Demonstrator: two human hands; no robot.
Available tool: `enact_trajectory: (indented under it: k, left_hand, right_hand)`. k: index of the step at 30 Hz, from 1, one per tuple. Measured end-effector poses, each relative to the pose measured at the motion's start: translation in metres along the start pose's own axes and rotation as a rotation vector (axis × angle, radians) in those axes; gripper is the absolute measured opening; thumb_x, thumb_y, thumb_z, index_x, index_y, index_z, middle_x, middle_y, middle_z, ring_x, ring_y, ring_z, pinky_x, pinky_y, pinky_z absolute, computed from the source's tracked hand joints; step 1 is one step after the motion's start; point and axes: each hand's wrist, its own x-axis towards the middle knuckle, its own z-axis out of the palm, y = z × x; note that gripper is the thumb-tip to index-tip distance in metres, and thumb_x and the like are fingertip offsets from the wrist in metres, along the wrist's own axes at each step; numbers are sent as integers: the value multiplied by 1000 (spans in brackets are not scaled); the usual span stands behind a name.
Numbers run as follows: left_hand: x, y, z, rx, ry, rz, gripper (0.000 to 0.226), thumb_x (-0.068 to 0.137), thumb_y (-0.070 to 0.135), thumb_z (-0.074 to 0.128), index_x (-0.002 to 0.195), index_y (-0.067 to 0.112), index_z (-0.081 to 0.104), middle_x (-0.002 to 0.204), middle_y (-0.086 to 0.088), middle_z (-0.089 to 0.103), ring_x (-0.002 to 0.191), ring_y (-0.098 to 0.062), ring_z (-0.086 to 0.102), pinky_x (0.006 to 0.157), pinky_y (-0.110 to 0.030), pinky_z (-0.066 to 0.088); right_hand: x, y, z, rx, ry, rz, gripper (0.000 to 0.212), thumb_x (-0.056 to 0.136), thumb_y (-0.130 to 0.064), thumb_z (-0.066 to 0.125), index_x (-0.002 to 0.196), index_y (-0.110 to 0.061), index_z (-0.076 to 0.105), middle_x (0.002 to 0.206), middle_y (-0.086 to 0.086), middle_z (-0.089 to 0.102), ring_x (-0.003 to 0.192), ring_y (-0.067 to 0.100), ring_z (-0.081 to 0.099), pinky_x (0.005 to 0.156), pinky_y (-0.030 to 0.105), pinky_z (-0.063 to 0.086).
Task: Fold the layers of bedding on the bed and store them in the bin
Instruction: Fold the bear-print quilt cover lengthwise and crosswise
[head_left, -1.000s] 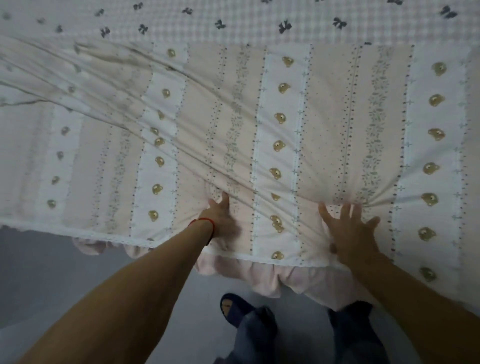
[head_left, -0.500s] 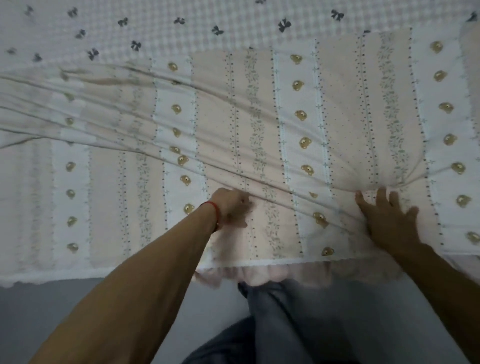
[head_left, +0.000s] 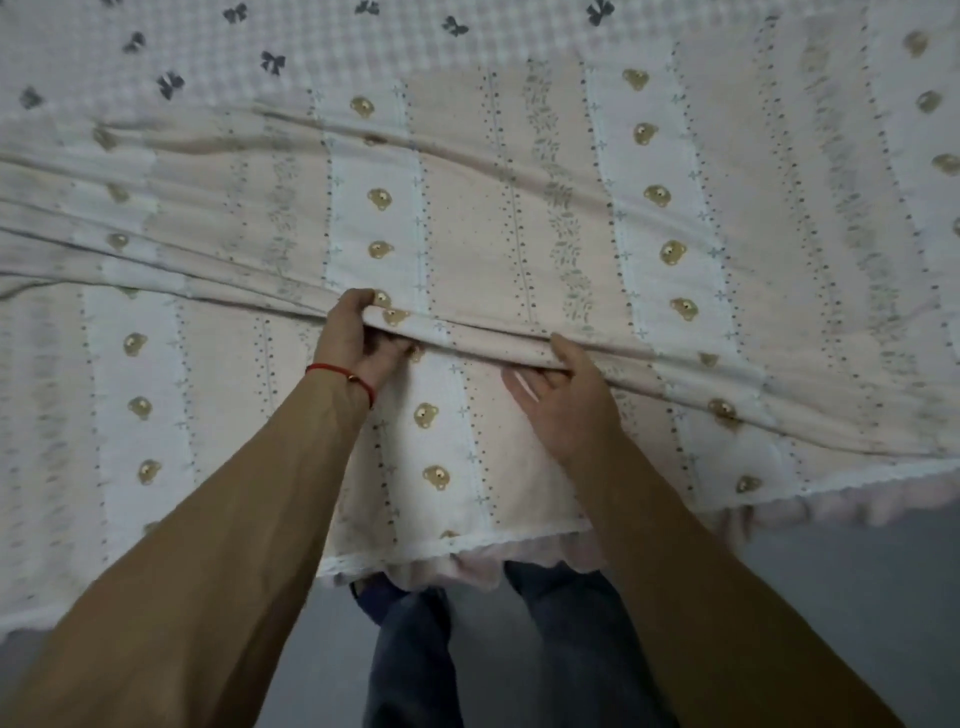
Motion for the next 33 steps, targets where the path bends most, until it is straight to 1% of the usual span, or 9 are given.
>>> enact_trajectory:
  k: [3,7,11,14,19,22,24,29,33]
  left_hand:
    - [-16,-15,-27,-5,42,6,27,96,10,62,120,0,66,118,-18,71,108,-30,69,66,-38,62]
    - [-42,-32,-59,39,60,-48,33,95,7,61,128,-2,61,121,-21,69,110,-34,68,75,-47,63]
    - [-67,-44,-75,166,97,0,21,94,3,63,114,-2,59,98,-19,69,83,-29,72,58,-41,62]
    - [-81,-54,-82,177,96,20,30,95,5,65,123,-4,59,109,-21,72,85,-32,75,57,-42,61]
    - [-98,-85,-100,294,200,188,25,90,21,76,110,9,69,107,-12,74,87,-25,74,65,-33,61]
    - [-107,-103,-113,295,231,132,36,86,35,79,110,10,70,99,-7,75,65,-13,71,54,-24,56]
    - [-109,-110,-116,278,242,101,40,85,33,79,115,8,69,102,-5,74,64,-11,70,53,-25,56]
    - [-111,-118,-119,206,197,106,31,93,11,70,123,5,65,104,-7,74,66,-15,73,52,-27,58]
    - [-106,-138,-129,209,230,-40,40,92,10,72,128,-2,60,121,-19,68,81,-33,75,68,-45,63]
  right_hand:
    - [-7,5,3,124,109,-91,32,90,-16,75,120,-11,66,127,14,67,116,30,64,103,49,53]
    - [-29,20,-14,162,238,-200,52,85,-15,81,134,-19,63,127,9,71,108,28,70,71,43,63]
    - [-48,22,-45,14,454,-319,52,86,-16,82,133,-14,60,122,10,70,104,29,70,70,47,64]
    - [-57,11,-63,14,570,-363,46,86,-17,82,125,-5,61,115,13,71,95,26,71,63,37,63]
    - [-60,-10,-92,8,632,-453,41,82,-24,85,115,-11,63,109,7,73,93,25,73,74,41,62]
    - [-60,-5,-116,-60,699,-447,28,84,-28,84,95,-13,63,106,7,71,97,28,71,85,49,61]
    - [-62,-5,-128,-105,683,-473,20,86,-28,82,89,-18,66,108,9,73,100,31,72,86,52,60]
    - [-63,-12,-148,-211,693,-672,33,89,-32,78,116,-15,73,111,7,76,99,25,74,82,53,62]
    - [-52,1,-162,-397,827,-649,45,86,-43,76,120,-14,73,108,3,74,96,24,72,88,51,61]
